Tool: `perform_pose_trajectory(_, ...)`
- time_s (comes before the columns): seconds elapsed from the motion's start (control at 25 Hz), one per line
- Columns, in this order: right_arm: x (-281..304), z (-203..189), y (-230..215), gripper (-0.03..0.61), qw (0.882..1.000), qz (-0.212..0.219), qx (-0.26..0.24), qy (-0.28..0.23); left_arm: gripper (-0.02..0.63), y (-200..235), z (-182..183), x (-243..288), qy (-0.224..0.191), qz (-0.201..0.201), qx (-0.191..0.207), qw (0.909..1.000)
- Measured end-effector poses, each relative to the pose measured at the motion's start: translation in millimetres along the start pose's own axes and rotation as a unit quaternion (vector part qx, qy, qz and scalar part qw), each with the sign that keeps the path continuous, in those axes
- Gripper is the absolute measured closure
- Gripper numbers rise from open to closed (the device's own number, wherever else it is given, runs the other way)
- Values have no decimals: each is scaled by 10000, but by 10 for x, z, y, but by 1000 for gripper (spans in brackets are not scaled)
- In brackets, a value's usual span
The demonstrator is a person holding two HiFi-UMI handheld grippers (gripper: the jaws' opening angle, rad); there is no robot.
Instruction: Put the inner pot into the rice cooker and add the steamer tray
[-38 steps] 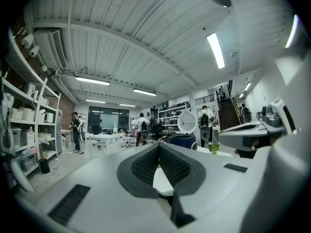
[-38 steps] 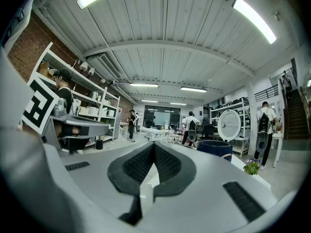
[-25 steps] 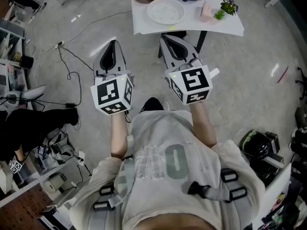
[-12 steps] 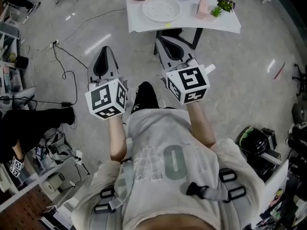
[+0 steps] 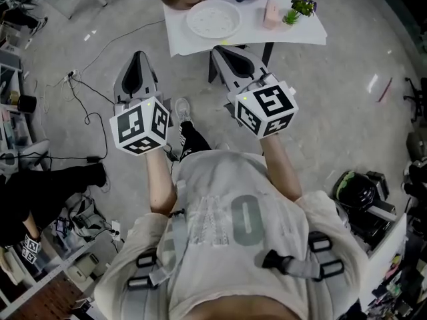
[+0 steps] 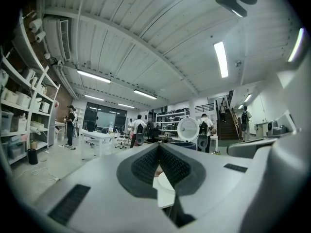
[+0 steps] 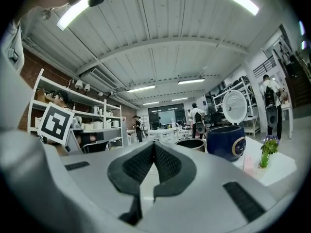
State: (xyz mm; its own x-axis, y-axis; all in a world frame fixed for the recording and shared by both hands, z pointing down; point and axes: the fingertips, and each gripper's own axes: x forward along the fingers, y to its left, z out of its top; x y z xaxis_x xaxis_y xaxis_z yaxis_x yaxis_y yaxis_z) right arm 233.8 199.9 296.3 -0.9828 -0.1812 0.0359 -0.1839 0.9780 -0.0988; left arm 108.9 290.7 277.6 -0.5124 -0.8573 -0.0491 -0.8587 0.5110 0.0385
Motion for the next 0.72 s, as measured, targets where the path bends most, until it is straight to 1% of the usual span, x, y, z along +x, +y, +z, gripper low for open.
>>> perform_pose_trajectory(0.08,53,-26,-90,571,9999,-46,101,33,592,-34,13,101,-15,-70,28,10000)
perform_pose_trajectory(0.2,174,-68,-173,571,9998,-111,122,93,592,13,-46,212,59,-85,75,9999)
perform_pose_trajectory(0.4,374,-107,-294,571,9995,-237,177,130,592,169,-136,458,144,-104,-38,9998)
perform_pose_trajectory(0.56,665,-227,-452,571,9987,-306,266,319,592,248,-234,766,222,-217,-124,9994)
perform_pose_trajectory(0.72,1025,-183,-564,571,9985,-368,188,352,592,382,-275,1113,281,-338,-193,9988)
